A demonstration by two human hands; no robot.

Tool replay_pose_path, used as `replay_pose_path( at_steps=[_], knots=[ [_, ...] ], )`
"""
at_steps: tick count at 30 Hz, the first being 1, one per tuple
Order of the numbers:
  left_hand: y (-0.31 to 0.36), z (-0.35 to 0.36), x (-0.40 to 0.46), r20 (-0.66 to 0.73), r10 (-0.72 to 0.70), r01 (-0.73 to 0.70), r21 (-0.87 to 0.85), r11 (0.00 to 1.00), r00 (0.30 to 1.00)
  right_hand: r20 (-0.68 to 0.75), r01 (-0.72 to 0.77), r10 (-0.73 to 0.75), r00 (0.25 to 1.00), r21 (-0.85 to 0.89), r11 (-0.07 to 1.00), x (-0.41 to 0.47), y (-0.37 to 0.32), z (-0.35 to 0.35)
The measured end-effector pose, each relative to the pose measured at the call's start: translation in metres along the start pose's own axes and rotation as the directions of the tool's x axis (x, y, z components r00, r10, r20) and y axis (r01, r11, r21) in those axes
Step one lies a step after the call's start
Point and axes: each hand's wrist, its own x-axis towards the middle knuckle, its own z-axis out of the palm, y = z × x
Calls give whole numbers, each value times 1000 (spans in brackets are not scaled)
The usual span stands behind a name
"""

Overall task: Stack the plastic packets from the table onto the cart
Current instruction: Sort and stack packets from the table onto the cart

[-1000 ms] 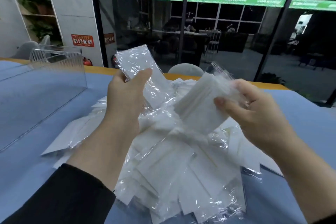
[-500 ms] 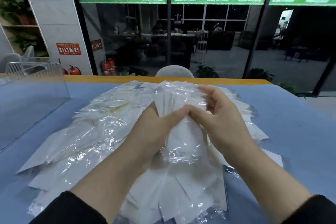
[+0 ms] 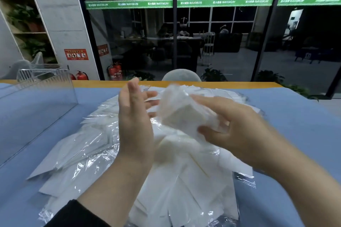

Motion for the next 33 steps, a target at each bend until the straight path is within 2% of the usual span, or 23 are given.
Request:
replay_pose_path(
  at_steps=[1,2,5,7,10,15,18,23,29,33],
  knots=[
    [1,-1,-1,11,33,-33,35,999,999,30,3,2,1000,-152,988,0,3,-3],
    [0,0,-3,68,27,-33,97,995,997,55,-2,14,998,-216,976,0,7,-1],
    [-10,5,-14,271,-132,32,343,939,953,147,-38,65,987,-181,983,1,15,21],
    [-18,6,-14,252,-146,30,413,910,957,124,-77,87,988,-85,993,0,19,31],
    [-21,5,-9,150,-205,129,404,906,967,45,-103,101,994,27,994,-2,22,33],
    [-22,5,-13,278,-280,155,399,904,919,131,-85,87,988,-15,996,-2,17,31],
    [-25,4,-10,277,-286,154,415,897,917,183,-117,117,976,-9,993,-5,18,24],
    [-29,3,-6,250,-240,94,481,872,938,88,-154,156,984,-25,988,-5,24,25],
    [-27,1,-8,341,-244,43,503,863,908,135,-164,168,977,-39,986,-6,22,27],
    [-19,-4,-6,387,-216,66,364,929,896,62,-132,134,989,-38,990,-2,18,20]
  ],
)
